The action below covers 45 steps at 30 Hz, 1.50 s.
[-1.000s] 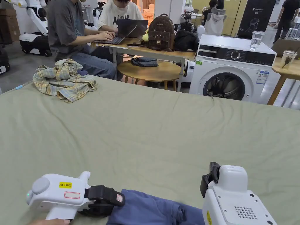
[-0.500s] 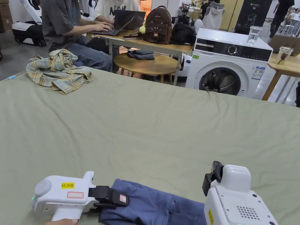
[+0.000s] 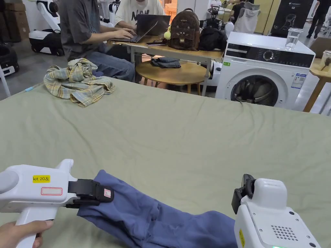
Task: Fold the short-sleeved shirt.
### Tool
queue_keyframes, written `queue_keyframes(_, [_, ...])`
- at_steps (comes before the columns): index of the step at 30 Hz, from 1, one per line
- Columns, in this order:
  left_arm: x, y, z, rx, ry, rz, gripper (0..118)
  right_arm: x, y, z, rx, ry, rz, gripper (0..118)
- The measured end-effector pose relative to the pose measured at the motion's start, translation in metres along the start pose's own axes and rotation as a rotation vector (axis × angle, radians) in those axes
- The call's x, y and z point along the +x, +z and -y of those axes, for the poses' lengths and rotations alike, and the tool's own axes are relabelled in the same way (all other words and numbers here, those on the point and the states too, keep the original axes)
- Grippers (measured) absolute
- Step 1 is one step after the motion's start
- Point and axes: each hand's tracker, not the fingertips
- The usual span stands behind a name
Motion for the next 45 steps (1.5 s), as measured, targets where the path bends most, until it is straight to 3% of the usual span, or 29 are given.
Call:
queue_keyframes(10, [0.115,-0.052,-0.002,-0.106,-0.229,-0.093,10,0.006,0.002,0.002,-0.006,0.009,0.003,0])
queue_keyframes(21, [0.209,-0.175,0.027,-0.314,-0.491,-0.281,10,0.032,0.008,0.002,-0.011,0.002,0.058,0])
queue_keyframes(30, [0.218,-0.25,0.053,-0.383,-0.411,-0.301,10,0.043,0.012,0.004,-0.015,-0.011,0.088,0])
queue_keyframes(37, [0.222,-0.258,0.062,-0.383,-0.407,-0.283,10,0.049,0.014,0.006,-0.02,-0.026,0.103,0])
queue_keyframes(38, [0.221,-0.258,0.061,-0.374,-0.41,-0.282,28,0.05,0.014,0.006,-0.02,-0.024,0.106,0])
queue_keyframes(39, [0.218,-0.258,0.06,-0.372,-0.398,-0.272,31,0.05,0.014,0.007,-0.02,-0.024,0.107,0])
queue_keyframes(40, [0.215,-0.256,0.058,-0.378,-0.374,-0.236,44,0.051,0.014,0.007,-0.021,-0.025,0.106,0])
queue_keyframes(45, [0.208,-0.23,0.047,-0.395,-0.31,-0.09,44,0.053,0.015,0.01,-0.025,-0.027,0.11,0])
